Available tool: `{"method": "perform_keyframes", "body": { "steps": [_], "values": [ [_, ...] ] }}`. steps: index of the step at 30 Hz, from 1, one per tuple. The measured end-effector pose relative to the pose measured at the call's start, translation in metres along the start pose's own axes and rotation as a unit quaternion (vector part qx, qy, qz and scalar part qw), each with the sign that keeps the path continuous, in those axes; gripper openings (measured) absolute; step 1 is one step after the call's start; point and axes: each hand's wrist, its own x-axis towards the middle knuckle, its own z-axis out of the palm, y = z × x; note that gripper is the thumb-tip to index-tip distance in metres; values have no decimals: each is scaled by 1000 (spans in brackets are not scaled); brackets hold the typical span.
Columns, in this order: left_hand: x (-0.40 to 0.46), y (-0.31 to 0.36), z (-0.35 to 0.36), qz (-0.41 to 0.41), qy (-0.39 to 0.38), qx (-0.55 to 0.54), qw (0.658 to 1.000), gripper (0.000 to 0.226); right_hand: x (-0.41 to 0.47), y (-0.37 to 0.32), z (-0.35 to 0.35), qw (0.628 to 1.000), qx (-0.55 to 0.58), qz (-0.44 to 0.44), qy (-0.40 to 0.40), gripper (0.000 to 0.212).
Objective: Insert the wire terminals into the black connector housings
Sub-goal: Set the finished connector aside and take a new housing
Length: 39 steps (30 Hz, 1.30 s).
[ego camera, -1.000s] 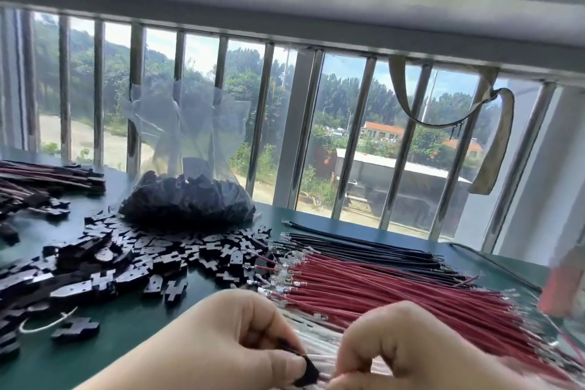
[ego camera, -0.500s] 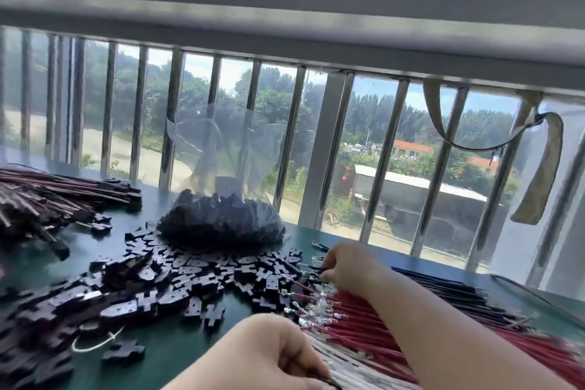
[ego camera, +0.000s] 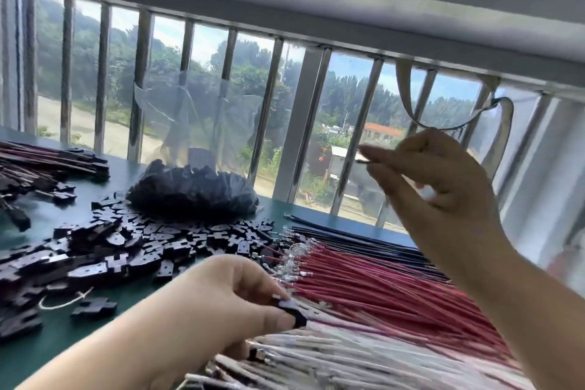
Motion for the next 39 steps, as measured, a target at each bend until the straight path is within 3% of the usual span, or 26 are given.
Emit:
{"method": "perform_keyframes", "body": {
  "steps": [3, 5, 9, 12, 19, 30, 36, 39],
  "values": [
    [-4, 5, 3, 62, 21, -43, 997, 34, -26, -32, -22, 985, 78, 82, -131, 14],
    [-7, 9, 5, 87, 28, -49, 995, 35, -44, -40, -23, 961, 117, 158, -193, 18],
    [-10, 11, 11, 91, 5, -14, 996, 33, -69, -40, -17, 945, 112, 231, -203, 23],
    [-9, 10, 13, 78, 4, 6, 997, 26, -78, -37, -13, 946, 94, 221, -216, 20],
    [-12, 11, 14, 81, 9, 4, 997, 33, -87, -32, -9, 954, 84, 193, -211, 11],
    [-15, 14, 18, 99, 11, -4, 995, 34, -88, -35, -11, 951, 128, 197, -200, 15],
    [-13, 12, 24, 86, 0, -71, 994, 31, -88, -37, -14, 969, 114, 158, -152, 22],
    [-12, 10, 24, 72, -10, -85, 994, 34, -91, -37, -12, 978, 92, 116, -147, 12]
  ]
}}
